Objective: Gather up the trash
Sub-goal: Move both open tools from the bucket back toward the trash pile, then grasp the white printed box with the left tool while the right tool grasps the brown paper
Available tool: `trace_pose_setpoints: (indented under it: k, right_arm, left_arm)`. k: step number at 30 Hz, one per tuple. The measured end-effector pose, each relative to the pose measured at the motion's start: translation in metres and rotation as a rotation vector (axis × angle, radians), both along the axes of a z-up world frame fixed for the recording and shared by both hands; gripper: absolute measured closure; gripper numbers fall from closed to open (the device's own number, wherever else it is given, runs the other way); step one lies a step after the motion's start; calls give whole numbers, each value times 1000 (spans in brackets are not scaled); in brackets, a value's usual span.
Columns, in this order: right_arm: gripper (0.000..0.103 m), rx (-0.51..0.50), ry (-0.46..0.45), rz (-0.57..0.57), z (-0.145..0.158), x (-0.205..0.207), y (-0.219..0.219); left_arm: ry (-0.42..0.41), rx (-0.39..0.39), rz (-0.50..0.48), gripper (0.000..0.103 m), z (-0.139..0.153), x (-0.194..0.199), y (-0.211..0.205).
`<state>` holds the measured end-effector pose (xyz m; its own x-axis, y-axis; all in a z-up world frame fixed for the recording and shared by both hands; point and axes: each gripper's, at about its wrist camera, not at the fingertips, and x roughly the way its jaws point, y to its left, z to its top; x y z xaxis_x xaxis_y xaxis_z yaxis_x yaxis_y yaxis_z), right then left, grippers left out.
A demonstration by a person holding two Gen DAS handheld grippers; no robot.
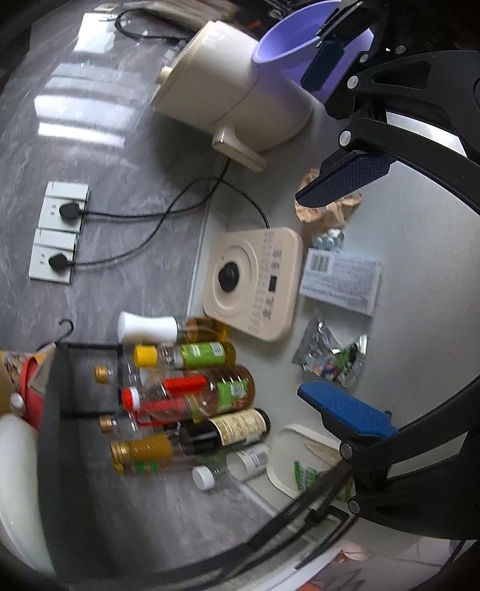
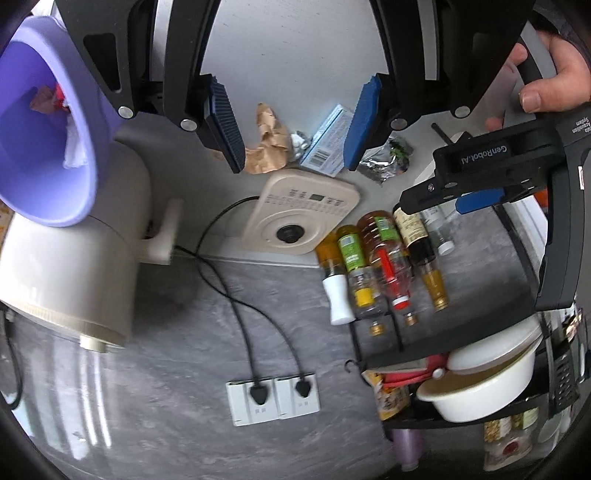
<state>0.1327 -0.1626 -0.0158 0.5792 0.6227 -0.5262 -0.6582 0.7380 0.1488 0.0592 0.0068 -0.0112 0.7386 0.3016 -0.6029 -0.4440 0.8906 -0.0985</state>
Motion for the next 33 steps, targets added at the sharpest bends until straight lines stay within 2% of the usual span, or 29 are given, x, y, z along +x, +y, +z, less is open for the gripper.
trace_pose_setpoints:
  k: [14,22,33]
  right_arm:
    - [47,-55,54,76,-24,22,16]
    - [47,-83,92,82,-38,38,24]
    - [49,-134,168,55,-66,62,38]
  left_arm:
    - [28,-43,77,9,-28,1,12]
    - [66,-64,44,9,-48,25,14]
    - [168,-119,-17,9,-91,61,19]
